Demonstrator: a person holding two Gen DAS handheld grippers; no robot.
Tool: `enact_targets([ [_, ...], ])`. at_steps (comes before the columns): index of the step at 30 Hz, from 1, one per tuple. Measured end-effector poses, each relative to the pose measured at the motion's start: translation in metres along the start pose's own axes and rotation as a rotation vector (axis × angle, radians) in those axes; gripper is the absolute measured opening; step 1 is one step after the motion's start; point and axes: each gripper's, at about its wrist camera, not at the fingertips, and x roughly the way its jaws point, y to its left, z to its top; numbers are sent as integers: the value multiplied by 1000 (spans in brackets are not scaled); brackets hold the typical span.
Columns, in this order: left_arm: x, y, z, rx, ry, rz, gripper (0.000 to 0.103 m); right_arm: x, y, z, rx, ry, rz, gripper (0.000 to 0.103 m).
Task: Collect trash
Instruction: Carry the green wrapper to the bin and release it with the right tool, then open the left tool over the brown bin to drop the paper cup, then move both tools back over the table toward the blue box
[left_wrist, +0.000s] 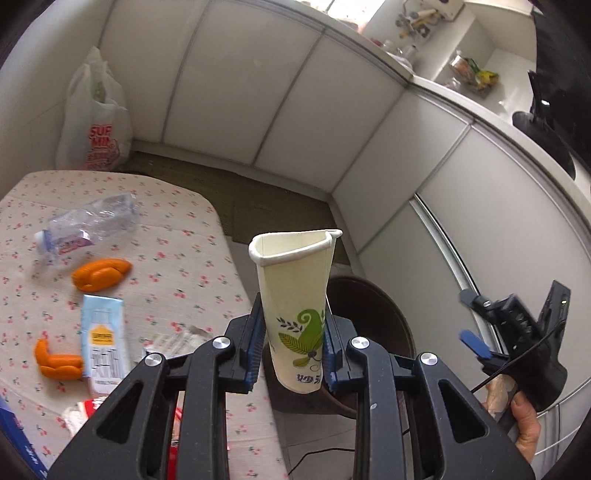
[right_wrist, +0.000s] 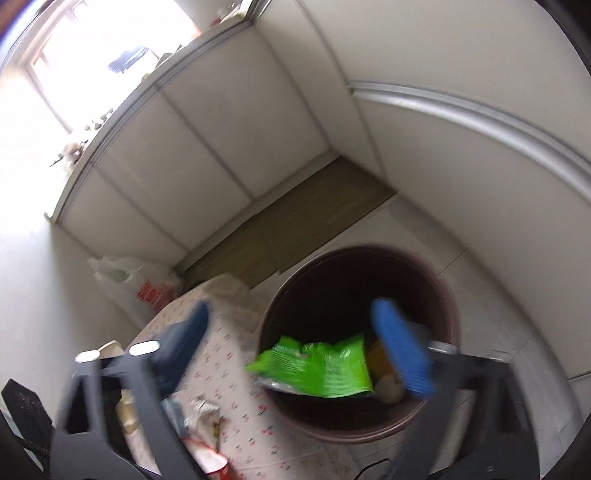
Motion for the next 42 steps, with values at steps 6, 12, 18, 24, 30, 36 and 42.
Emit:
enact_targets([
  [6, 27, -37, -10, 40, 60, -33, 27, -24, -28, 13, 16, -93, -117, 96],
  [12, 51, -84, -19, 125, 95, -45, 27, -32, -51, 18, 60, -91, -121, 96],
  [18, 76, -120, -30, 195, 148, -43, 29, -39, -48, 15, 47, -114, -155, 96],
  [24, 93, -127, -36, 195, 184, -3, 54, -43, -63, 16, 79, -127, -187, 96],
  [30, 86, -114, -37, 157, 182, 26, 56, -40, -58, 15, 44, -113, -180, 96],
  [36, 72, -107, -34, 157, 154, 72, 57, -39, -38, 12, -33, -95, -182, 96],
  [42, 59, -93, -32, 132, 125, 117, 62, -32, -13, 3, -130, -60, -183, 96],
])
